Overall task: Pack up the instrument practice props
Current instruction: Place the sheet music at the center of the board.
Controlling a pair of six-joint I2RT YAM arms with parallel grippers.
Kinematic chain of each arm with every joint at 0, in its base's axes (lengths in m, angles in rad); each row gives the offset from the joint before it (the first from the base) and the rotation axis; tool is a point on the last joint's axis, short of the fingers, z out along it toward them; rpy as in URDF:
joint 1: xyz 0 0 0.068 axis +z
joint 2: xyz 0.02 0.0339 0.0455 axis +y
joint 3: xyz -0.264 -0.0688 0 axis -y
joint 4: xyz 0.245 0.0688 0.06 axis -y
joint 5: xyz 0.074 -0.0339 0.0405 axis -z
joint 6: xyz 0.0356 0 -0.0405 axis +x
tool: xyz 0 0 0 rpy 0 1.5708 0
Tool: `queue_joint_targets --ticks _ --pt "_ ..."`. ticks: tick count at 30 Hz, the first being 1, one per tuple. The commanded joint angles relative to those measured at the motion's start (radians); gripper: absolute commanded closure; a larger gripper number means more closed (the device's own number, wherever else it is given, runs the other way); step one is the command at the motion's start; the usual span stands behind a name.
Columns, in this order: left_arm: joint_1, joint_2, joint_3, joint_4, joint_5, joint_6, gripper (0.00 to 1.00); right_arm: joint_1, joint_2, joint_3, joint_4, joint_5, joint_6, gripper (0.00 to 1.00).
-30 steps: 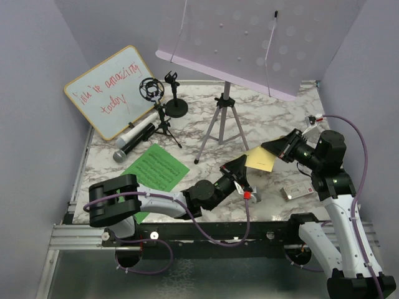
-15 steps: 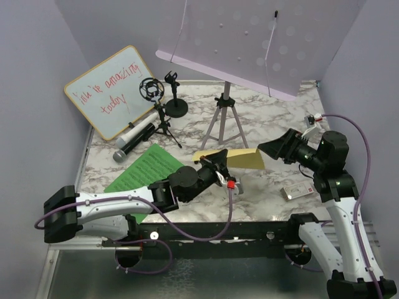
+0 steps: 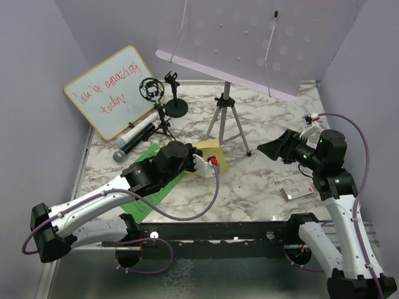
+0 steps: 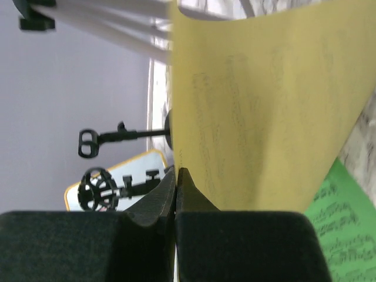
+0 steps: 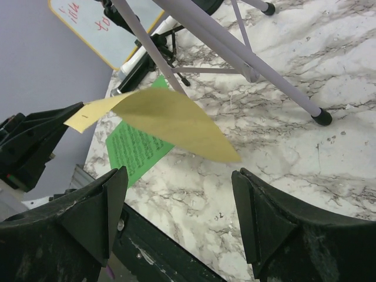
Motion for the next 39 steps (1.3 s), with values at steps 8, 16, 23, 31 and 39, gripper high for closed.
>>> queue_joint_targets --ticks 8,16,23,31,39 --pt "0.159 0.02 0.137 -0.244 0.028 0.125 1.0 -0.006 0.038 0.005 0.031 0.011 -0.046 0.21" --pt "0.239 0.113 0.286 -0.238 0.017 0.242 1.0 -0.006 0.04 0.003 0.05 0.024 -0.066 0.2" --pt "0.242 0.072 0.282 -0.275 0.038 0.293 1.0 -0.006 0.022 0.002 0.045 0.032 -0.078 0.2" --pt "0.243 -0.109 0.06 -0.375 0.041 0.253 1.0 -0.004 0.009 -0.005 0.039 0.026 -0.081 0.2" --pt "0.242 -0.292 -0.113 -0.551 0.141 0.227 1.0 -0.005 0.01 -0.018 0.052 0.016 -0.074 0.2"
